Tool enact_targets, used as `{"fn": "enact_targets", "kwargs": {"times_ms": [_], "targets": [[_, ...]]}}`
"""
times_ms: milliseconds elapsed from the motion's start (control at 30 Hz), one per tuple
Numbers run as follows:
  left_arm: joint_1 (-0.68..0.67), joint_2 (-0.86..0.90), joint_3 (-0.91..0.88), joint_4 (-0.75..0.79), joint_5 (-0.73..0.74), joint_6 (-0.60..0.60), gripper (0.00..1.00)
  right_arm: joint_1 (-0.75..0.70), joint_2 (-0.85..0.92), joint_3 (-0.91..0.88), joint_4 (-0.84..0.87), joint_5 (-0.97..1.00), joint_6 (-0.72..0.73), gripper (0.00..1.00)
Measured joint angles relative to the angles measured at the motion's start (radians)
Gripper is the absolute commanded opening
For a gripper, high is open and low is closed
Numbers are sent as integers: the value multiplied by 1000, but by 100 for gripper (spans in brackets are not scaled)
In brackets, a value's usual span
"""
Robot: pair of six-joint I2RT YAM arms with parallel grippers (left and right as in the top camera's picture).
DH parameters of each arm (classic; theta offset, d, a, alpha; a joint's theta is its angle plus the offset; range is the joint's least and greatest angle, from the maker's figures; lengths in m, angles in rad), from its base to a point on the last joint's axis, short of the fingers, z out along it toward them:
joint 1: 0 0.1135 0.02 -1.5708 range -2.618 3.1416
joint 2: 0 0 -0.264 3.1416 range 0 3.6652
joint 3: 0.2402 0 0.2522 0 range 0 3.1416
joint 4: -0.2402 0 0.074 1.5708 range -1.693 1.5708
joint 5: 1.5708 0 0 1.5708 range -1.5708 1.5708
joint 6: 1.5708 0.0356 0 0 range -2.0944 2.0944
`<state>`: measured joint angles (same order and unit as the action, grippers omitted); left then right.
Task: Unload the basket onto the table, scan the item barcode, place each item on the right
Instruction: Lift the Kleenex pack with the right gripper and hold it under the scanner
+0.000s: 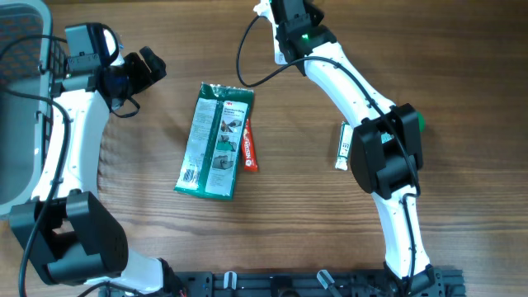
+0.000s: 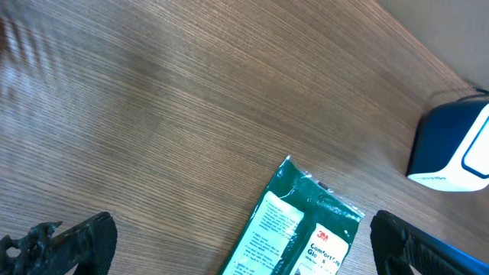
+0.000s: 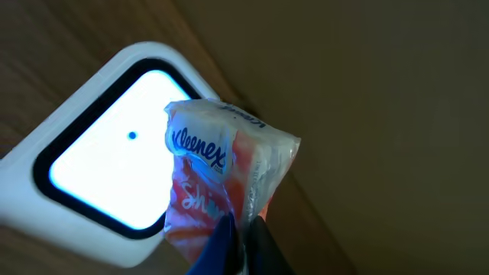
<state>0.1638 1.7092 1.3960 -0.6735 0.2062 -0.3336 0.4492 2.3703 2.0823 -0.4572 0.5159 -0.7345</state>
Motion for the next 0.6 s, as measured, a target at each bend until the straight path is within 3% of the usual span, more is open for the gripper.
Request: {"fn": "enact_targets", "kwargs": {"times_ms": [367,500,600], "targets": [[0,0,0,0,0,0,100,0,-1,0,-19,-18,66,4],[0,0,0,0,0,0,100,0,-68,0,-140,-18,175,4],[0,0,0,0,0,0,100,0,-227,0,-384,-41,303,4]]}}
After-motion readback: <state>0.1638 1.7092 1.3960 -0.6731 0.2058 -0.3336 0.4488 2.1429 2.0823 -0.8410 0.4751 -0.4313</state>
